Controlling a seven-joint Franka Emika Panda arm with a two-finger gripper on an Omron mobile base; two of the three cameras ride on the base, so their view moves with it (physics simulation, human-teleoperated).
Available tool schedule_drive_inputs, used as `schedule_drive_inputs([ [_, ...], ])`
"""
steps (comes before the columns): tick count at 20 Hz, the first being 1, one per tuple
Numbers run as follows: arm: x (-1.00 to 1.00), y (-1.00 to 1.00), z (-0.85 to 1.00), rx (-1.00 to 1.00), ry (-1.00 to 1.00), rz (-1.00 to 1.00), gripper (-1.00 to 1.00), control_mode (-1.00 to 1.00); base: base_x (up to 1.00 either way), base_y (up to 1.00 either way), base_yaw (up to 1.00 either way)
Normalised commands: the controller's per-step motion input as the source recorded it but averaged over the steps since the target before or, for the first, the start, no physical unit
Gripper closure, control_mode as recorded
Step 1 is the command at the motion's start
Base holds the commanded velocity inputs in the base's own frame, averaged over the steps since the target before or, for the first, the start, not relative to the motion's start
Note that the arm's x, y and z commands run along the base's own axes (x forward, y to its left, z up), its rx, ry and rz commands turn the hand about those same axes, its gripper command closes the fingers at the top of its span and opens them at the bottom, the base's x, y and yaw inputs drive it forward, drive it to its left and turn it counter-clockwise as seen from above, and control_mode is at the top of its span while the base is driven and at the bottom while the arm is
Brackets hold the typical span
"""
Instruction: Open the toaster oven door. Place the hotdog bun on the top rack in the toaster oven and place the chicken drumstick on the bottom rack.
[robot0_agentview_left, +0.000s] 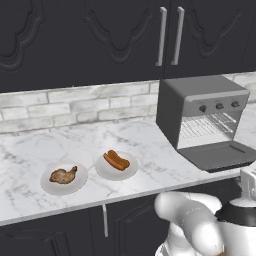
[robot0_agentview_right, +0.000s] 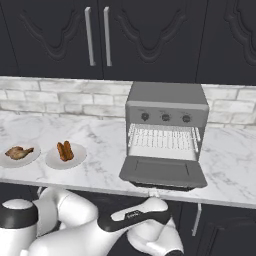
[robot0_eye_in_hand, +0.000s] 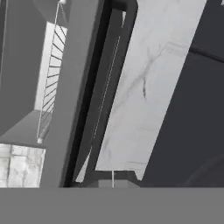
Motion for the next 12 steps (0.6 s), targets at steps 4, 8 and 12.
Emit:
schedule_drive_inputs([
  [4,-0.57,-0.03,0.61,0.0,-0.16,0.0,1.0,-1.0,0.0,0.0,0.0],
  [8,-0.27,0.0,0.76,-0.03,-0.09,0.0,1.0,-1.0,0.0,0.0,0.0],
  [12,-0.01,0.1,0.73,-0.14,-0.02,0.0,1.0,-1.0,0.0,0.0,0.0],
])
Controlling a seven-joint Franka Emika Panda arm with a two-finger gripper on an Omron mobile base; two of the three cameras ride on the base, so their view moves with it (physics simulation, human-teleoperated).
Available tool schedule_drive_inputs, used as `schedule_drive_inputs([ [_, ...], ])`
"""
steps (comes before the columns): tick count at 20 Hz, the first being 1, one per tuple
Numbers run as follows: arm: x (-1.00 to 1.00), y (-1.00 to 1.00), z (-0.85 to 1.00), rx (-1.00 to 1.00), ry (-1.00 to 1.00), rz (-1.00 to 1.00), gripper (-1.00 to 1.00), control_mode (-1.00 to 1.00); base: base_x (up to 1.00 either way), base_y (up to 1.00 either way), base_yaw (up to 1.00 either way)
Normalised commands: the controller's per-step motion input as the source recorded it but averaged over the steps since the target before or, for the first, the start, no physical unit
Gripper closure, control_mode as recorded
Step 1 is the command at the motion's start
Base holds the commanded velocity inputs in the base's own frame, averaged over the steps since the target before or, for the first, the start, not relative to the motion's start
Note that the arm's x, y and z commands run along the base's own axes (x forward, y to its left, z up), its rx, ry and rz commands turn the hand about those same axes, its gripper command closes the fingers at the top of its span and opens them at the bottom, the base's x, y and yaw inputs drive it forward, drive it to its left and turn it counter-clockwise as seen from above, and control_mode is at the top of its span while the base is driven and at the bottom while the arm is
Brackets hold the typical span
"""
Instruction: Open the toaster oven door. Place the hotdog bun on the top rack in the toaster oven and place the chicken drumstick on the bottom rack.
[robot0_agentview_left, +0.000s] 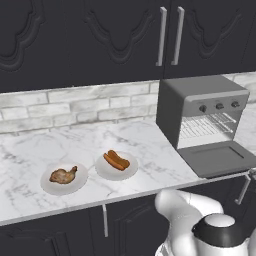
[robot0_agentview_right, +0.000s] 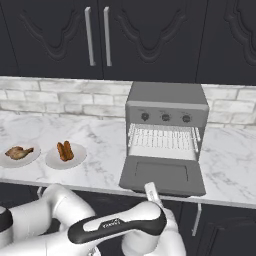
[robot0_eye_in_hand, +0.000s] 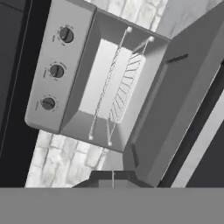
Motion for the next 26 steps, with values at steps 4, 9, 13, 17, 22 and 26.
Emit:
schedule_drive_inputs([
  [4,0.0,0.21,0.63,-0.24,0.0,0.0,1.0,-1.0,0.0,0.0,0.0],
  [9,0.01,0.16,0.41,-0.28,0.05,0.01,1.0,-1.0,0.0,0.0,0.0],
  [13,0.15,0.02,0.25,-0.3,0.04,0.08,1.0,-1.0,0.0,0.0,0.0],
  [17,0.18,0.0,0.21,-0.27,0.11,0.07,1.0,-1.0,0.0,0.0,0.0],
  [22,0.2,0.0,0.01,-0.19,0.07,0.0,1.0,-1.0,0.0,0.0,0.0],
  [26,0.21,-0.06,0.01,-0.13,0.02,0.0,1.0,-1.0,0.0,0.0,0.0],
])
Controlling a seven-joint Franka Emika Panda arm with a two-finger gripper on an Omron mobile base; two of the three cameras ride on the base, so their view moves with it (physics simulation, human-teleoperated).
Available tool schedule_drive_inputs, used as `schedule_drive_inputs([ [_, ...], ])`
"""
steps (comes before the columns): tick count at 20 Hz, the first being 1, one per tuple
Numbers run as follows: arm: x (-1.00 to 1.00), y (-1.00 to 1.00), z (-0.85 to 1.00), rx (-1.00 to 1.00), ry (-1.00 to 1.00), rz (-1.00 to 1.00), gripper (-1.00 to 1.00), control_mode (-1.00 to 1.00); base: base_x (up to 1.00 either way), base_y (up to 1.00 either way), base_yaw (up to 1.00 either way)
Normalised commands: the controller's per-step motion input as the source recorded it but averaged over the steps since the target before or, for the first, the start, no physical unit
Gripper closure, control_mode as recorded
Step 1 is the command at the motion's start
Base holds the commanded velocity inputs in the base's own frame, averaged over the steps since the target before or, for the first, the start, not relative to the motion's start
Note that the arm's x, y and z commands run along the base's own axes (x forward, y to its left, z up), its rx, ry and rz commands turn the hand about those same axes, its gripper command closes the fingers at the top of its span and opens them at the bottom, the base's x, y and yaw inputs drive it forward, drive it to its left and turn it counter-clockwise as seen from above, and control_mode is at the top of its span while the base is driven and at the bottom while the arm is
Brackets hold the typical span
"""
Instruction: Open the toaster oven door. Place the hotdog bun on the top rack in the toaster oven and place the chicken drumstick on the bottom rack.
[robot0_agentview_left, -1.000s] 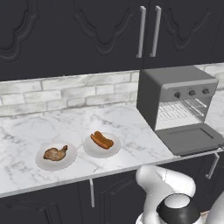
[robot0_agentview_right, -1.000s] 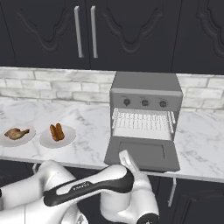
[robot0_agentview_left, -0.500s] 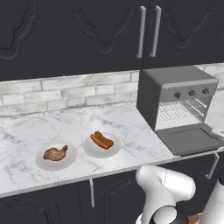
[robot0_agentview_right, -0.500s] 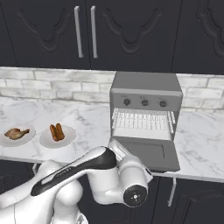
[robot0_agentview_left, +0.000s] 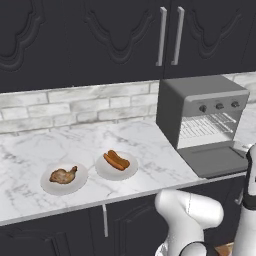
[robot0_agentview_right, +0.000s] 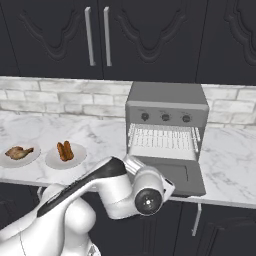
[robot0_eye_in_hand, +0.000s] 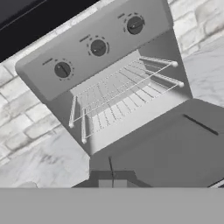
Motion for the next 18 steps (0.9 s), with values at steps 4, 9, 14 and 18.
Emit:
schedule_drive_inputs([
  [4,0.47,-0.08,0.0,-0.12,0.0,0.0,1.0,-1.0,0.0,0.0,0.0],
  [9,0.32,-0.24,0.0,-0.13,0.03,0.0,1.0,-1.0,0.0,0.0,0.0],
  [14,0.13,-0.42,0.0,-0.17,0.1,0.0,1.0,-1.0,0.0,0.0,0.0],
  [18,0.0,-0.37,0.0,-0.14,0.03,0.0,1.0,-1.0,0.0,0.0,0.0],
])
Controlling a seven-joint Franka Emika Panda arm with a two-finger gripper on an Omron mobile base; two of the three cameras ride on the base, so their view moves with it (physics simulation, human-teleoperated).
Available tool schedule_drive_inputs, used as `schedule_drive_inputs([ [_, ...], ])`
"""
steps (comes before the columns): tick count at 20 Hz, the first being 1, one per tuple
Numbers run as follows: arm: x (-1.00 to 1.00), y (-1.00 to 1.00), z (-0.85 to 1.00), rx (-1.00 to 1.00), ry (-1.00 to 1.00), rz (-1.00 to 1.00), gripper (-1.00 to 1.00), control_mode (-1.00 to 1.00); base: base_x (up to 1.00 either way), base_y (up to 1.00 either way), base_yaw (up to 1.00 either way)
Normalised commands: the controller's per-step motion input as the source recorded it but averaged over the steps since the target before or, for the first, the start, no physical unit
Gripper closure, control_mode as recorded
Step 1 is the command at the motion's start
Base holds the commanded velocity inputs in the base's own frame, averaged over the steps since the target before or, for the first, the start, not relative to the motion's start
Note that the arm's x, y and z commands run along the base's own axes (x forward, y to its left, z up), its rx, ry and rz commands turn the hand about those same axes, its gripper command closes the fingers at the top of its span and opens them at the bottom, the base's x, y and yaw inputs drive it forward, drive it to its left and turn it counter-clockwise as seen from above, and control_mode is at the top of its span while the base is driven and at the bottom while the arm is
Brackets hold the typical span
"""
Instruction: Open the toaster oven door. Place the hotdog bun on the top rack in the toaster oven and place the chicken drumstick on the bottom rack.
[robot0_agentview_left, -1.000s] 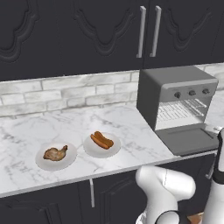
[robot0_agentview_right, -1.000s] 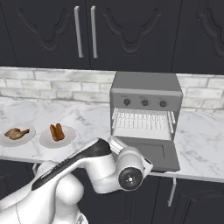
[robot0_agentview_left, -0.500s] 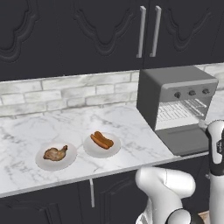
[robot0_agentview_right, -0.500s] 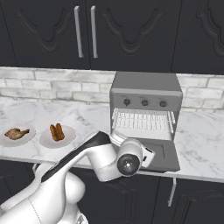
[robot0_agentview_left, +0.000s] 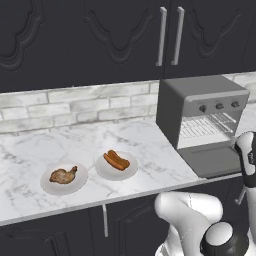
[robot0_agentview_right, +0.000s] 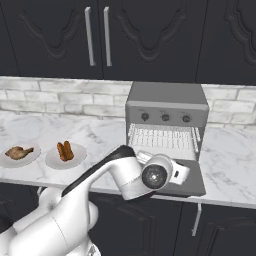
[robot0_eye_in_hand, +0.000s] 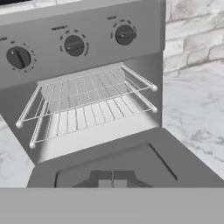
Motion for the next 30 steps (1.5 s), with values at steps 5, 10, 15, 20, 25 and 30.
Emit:
schedule_drive_inputs([
  [5,0.01,-0.04,-0.06,-0.06,-0.01,0.01,1.0,-1.0,0.0,0.0,0.0],
  [10,0.07,0.12,-0.15,0.0,-0.14,0.1,1.0,-1.0,0.0,0.0,0.0],
  [15,0.22,0.01,-0.02,-0.01,-0.05,0.17,1.0,-1.0,0.0,0.0,0.0],
  [20,0.21,0.0,0.0,-0.07,0.0,0.18,1.0,-1.0,0.0,0.0,0.0],
  [25,0.11,0.0,0.0,-0.08,-0.05,0.04,1.0,-1.0,0.0,0.0,0.0],
  [30,0.02,0.0,-0.03,0.0,-0.22,-0.05,1.0,-1.0,0.0,0.0,0.0],
])
